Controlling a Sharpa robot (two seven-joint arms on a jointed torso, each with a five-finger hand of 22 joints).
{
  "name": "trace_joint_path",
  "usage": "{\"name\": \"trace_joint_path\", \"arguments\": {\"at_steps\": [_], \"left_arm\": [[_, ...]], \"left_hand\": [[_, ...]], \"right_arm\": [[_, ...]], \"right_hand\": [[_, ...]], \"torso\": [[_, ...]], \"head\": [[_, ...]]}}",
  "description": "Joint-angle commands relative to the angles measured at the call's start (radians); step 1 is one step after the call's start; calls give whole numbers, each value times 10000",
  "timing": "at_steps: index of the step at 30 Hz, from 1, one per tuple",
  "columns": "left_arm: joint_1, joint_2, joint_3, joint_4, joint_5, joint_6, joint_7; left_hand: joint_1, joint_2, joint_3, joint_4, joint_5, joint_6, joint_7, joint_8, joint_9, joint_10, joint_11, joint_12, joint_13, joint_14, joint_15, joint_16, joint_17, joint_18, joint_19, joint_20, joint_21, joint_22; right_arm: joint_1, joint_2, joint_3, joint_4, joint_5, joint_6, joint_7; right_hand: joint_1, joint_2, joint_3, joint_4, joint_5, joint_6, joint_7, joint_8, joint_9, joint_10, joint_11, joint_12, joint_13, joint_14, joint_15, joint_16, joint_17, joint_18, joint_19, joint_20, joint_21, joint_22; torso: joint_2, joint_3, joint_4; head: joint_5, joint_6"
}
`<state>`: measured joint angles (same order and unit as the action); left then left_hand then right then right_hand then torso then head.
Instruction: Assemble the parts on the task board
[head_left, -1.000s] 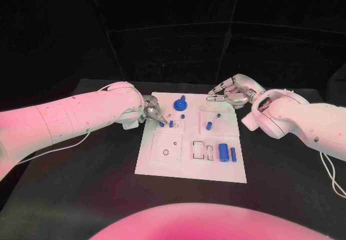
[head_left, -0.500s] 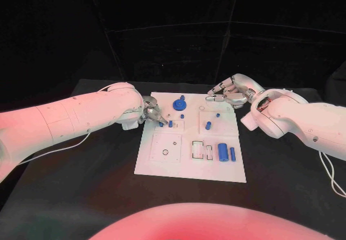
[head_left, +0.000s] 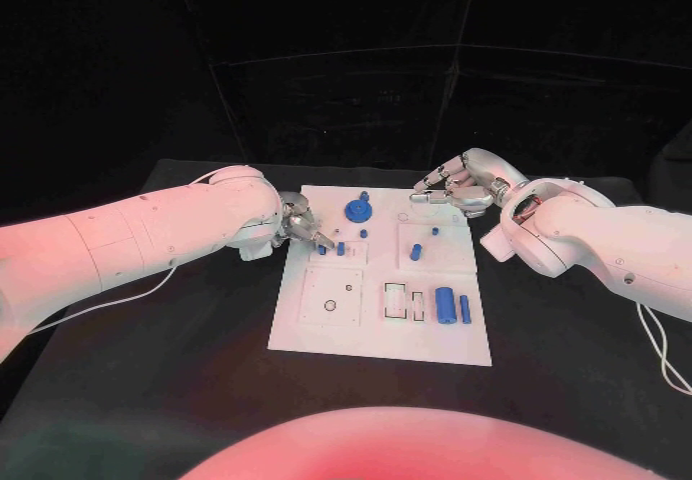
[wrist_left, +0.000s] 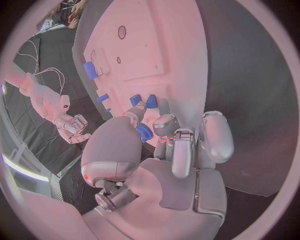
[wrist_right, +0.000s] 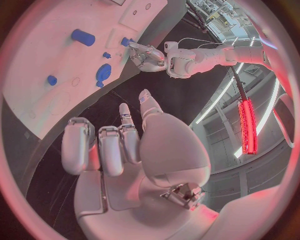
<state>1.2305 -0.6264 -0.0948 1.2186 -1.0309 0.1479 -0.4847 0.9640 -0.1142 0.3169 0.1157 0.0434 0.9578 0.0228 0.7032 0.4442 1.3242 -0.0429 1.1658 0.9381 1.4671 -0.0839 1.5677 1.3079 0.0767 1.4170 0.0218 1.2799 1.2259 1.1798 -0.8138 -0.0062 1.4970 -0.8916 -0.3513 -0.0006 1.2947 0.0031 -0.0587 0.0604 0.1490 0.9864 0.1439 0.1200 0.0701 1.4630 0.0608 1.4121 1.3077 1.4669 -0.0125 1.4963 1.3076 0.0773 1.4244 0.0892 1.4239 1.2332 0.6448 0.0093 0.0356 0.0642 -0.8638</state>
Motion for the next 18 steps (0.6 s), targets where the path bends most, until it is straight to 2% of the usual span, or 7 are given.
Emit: {"name": "trace_joint_path", "arguments": {"at_steps": [1, 5, 6, 9, 10, 12, 18], "left_arm": [[7, -45, 4, 54, 172, -510, 173], [9, -151, 6, 119, 553, -1163, 637], [12, -186, 7, 140, 771, -1417, 883], [20, -280, 9, 244, 1349, -2019, 1478], [25, -306, 10, 283, 1499, -2186, 1648], [34, -337, 12, 322, 1703, -2385, 1888], [57, -316, 12, 312, 2040, -2652, 2768]], "left_hand": [[-122, -87, -186, 38, 44, -41, 75, 44, 9, -46, 48, 10, -41, 1037, -92, 31, 2629, 61, 47, -41, -9, -16], [-211, -144, -673, 245, 48, -173, 98, 14, -3, -238, 64, -206, -357, 1037, -91, 31, 2629, 94, -15, -46, -141, -151], [-124, -73, -820, 310, 62, -442, 188, -107, -52, -887, 133, -1036, -1504, 1012, -57, -21, 2538, 187, -232, -26, -539, -589], [334, 100, -1109, 341, 75, -1225, 505, -429, -202, -2306, 438, -2443, -3115, 634, 146, -762, 1352, 458, -1013, 128, -1921, -2037], [636, 197, -1272, 343, 75, -1829, 825, -656, -333, -3009, 713, -2813, -3312, 421, 413, -1145, 817, 549, -1369, 280, -2553, -2641], [941, 312, -1485, 376, 79, -2243, 1012, -763, -457, -3415, 927, -2974, -3481, 258, 598, -1468, 384, 657, -1610, 452, -3106, -3164], [1780, 529, -1929, 311, 91, -2739, 1297, -803, -791, -4218, 1193, -3305, -3993, -888, 828, -3487, -2108, 1046, -2637, 797, -5298, -5155]], "right_arm": [[18, -2, 5, 16, -16, -10, 57], [18, -1, 5, 7, -16, -9, 59], [18, -2, 5, 4, -16, -9, 58], [18, -2, 5, -16, -16, -17, 55], [18, 0, 5, -26, -16, -18, 53], [18, 4, 5, -38, -16, -19, 51], [17, 13, 4, -60, -16, -15, 42]], "right_hand": [[-51, 4, -46, -10, 50, -42, 5, 34, -8, -11, -18, -47, 1197, 713, -41, -27, 1122, -84, -94, 3, -66, -15], [-51, 4, -46, -10, 50, -42, 5, 34, -8, -11, -18, -47, 1197, 713, -41, -27, 1122, -84, -94, 3, -66, -15], [-51, 4, -46, -10, 50, -42, 5, 34, -8, -11, -18, -47, 1197, 713, -41, -27, 1122, -84, -94, 3, -66, -15], [-51, 4, -46, -10, 50, -42, 5, 34, -8, -11, -18, -47, 1197, 713, -41, -27, 1122, -84, -94, 3, -66, -15], [-51, 4, -46, -10, 50, -42, 5, 34, -8, -11, -18, -47, 1197, 713, -41, -27, 1122, -84, -94, 3, -66, -15], [-52, 5, -49, -8, 51, -43, 5, 34, -8, -12, -18, -48, 1196, 712, -41, -28, 1121, -83, -95, 3, -67, -16], [-66, 14, -65, 10, 57, -47, 5, 36, -8, -18, -18, -57, 1188, 711, -41, -33, 1113, -82, -99, 3, -71, -24]], "torso": [[-5, 3, 1], [-2, 1, 5], [-8, 4, 8], [-14, 0, 19], [-14, 0, 19], [-6, -5, 13], [7, 9, -6]], "head": [[-9, 2], [-19, 11], [-27, 8], [-66, 3], [-66, 3], [-46, 19], [-46, 34]]}}
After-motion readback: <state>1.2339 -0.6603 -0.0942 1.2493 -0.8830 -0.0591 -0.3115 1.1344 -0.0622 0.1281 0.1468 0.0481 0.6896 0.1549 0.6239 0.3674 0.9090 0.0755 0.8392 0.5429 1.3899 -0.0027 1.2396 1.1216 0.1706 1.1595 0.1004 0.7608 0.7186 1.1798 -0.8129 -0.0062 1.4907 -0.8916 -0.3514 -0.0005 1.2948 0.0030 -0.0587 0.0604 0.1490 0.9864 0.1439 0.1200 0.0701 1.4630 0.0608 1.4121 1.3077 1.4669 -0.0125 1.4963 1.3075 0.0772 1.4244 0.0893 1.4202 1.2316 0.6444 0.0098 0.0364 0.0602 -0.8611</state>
